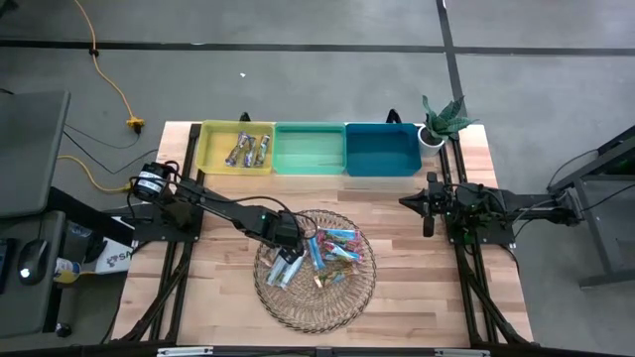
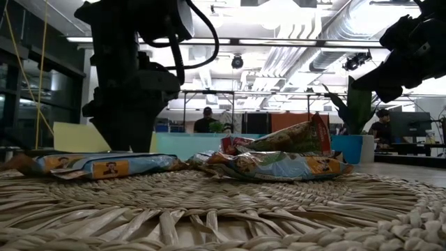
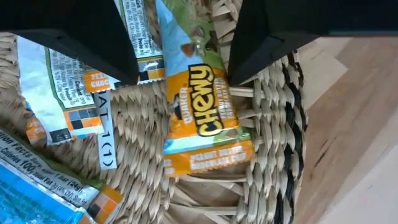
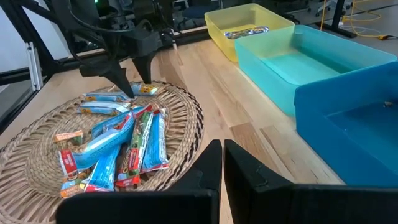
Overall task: Pick and place Granola Bars by type
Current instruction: Put the yellow granola bar into the green bin
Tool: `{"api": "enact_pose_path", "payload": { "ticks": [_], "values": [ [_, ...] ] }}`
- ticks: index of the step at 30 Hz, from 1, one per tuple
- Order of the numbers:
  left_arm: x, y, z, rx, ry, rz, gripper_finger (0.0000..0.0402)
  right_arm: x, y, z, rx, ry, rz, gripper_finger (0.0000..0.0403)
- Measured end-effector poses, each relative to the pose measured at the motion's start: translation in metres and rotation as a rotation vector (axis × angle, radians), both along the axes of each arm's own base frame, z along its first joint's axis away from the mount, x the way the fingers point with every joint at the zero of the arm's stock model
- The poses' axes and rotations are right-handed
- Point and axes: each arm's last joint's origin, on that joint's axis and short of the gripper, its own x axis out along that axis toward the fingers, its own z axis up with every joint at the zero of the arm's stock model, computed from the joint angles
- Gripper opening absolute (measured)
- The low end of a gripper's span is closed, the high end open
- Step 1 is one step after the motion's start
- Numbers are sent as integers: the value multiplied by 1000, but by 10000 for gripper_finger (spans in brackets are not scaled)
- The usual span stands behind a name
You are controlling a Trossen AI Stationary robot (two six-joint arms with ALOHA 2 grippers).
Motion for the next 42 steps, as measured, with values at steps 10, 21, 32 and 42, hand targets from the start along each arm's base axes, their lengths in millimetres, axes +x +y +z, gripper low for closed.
{"api": "enact_pose_path", "payload": {
  "ticks": [10,21,32,42],
  "values": [
    [0,0,0,0,1,0,145,0,0,0,0,1,0,0],
    [0,0,0,11,1,-17,104,0,0,0,0,1,0,0],
    [11,-1,29,69,9,-97,103,0,0,0,0,1,0,0],
    [35,0,118,331,-140,-186,103,0,0,0,0,1,0,0]
  ]
}}
